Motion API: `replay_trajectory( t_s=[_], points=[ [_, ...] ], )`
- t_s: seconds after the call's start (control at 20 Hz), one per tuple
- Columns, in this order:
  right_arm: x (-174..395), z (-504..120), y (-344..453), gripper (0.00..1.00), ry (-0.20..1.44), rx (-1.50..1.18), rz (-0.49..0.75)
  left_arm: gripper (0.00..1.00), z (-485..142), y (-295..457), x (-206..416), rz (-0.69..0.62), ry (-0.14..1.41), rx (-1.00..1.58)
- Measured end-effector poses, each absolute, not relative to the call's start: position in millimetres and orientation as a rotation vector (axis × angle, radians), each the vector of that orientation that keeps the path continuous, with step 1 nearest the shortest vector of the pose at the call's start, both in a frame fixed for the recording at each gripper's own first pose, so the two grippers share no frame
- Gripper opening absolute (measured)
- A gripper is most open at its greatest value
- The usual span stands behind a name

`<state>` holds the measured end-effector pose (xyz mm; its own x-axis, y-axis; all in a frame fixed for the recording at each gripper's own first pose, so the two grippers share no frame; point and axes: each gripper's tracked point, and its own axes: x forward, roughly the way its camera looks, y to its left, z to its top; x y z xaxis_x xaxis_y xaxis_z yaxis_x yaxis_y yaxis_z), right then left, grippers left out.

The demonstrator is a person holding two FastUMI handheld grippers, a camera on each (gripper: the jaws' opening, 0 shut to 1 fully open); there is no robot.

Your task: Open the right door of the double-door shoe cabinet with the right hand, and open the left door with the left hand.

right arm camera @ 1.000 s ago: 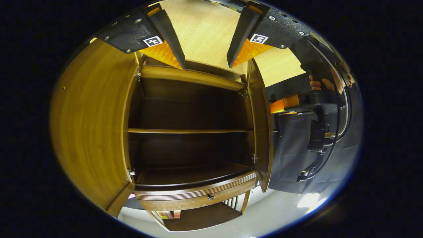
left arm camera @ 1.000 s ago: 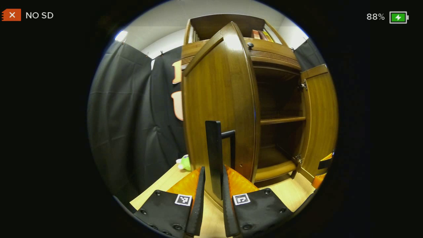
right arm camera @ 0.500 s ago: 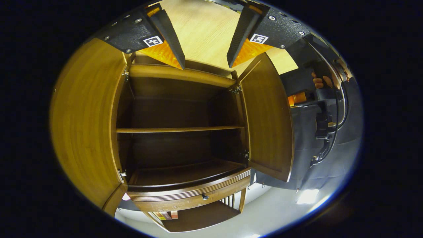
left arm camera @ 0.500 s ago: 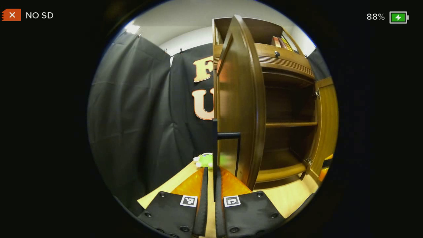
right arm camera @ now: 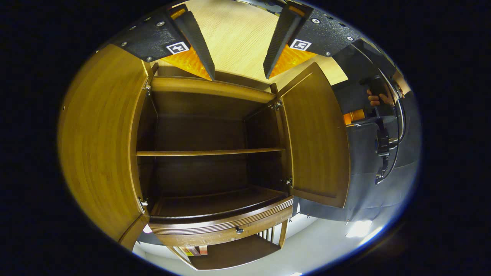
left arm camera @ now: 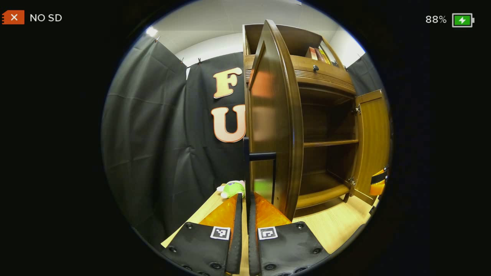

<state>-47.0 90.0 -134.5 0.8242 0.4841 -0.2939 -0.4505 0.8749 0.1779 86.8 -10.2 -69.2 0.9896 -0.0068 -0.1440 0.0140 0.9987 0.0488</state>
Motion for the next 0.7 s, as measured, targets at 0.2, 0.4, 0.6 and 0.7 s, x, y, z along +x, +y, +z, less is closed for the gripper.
replay_trajectory(
  t_s=[0.2,0.4,0.6,0.7],
  points=[
    [-43,-135,98,0.8,0.349,0.099,0.513,0.11,-73,-20,88,-0.101,0.165,-0.032],
    [-43,-131,108,0.8,0.343,0.12,0.534,0.16,-72,-30,87,-0.168,0.153,-0.129],
    [-41,-131,109,0.8,0.344,0.116,0.522,0.16,-74,-35,76,-0.152,0.193,-0.145],
    [-39,-128,109,0.8,0.339,0.126,0.528,0.16,-84,-21,58,-0.112,0.252,-0.093]
  ],
)
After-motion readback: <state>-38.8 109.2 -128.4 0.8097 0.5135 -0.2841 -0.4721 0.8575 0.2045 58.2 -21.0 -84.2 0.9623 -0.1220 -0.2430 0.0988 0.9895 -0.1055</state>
